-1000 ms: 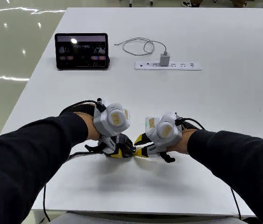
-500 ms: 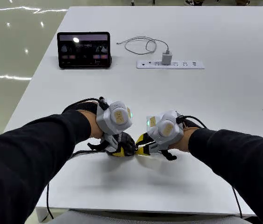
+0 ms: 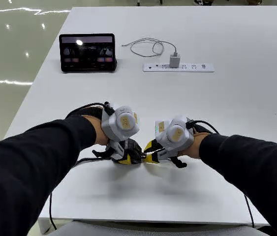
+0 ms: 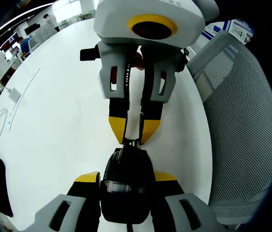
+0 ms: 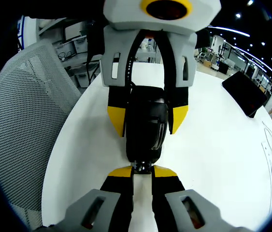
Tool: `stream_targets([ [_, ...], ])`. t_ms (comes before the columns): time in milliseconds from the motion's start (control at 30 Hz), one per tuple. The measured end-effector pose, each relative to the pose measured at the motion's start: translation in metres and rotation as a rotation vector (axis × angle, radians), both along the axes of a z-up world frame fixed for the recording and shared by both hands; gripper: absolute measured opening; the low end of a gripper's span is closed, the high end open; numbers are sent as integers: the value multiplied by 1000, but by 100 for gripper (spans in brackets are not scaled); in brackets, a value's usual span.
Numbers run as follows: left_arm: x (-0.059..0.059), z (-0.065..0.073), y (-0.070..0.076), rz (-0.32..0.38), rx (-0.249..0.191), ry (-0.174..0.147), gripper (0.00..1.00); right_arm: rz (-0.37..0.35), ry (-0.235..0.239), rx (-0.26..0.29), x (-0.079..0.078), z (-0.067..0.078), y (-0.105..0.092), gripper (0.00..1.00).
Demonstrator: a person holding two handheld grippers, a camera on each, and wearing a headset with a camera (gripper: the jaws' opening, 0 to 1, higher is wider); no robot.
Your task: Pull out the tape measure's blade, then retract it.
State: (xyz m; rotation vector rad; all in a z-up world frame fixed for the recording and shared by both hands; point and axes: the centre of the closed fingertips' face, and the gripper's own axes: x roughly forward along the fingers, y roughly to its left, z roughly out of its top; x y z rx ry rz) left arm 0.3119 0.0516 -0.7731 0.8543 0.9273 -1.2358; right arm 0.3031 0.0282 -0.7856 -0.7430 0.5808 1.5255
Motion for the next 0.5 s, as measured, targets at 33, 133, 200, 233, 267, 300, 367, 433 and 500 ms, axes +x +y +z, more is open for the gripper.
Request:
stream_targets([
  [33, 0, 0, 0, 0, 1, 0, 36, -2, 3, -1, 0, 0, -1, 8],
  [133, 0, 0, 0, 2, -2, 2, 36, -5, 6, -3, 1, 0, -3, 8],
  [200, 0, 0, 0, 4, -4, 1, 36, -6, 8, -5, 1, -1, -6, 8],
  [233, 0, 0, 0, 4, -6, 0, 36, -12, 12, -8, 2, -1, -8, 8],
  [267, -1, 0, -1, 3, -8, 0, 36, -17, 16, -9, 3, -2, -10, 8],
  [300, -1, 0, -1, 3, -8, 0, 36, -23, 20, -10, 3, -2, -12, 8],
  [367, 0, 0, -1, 10, -7, 3, 36, -29, 24, -16, 3, -2, -16, 8],
  [433, 0, 0, -1, 9, -4, 3, 36, -32, 26, -19, 4, -2, -20, 8],
  [500, 0, -1, -1, 4, -1, 1, 36, -33, 27, -21, 4, -2, -23, 8],
])
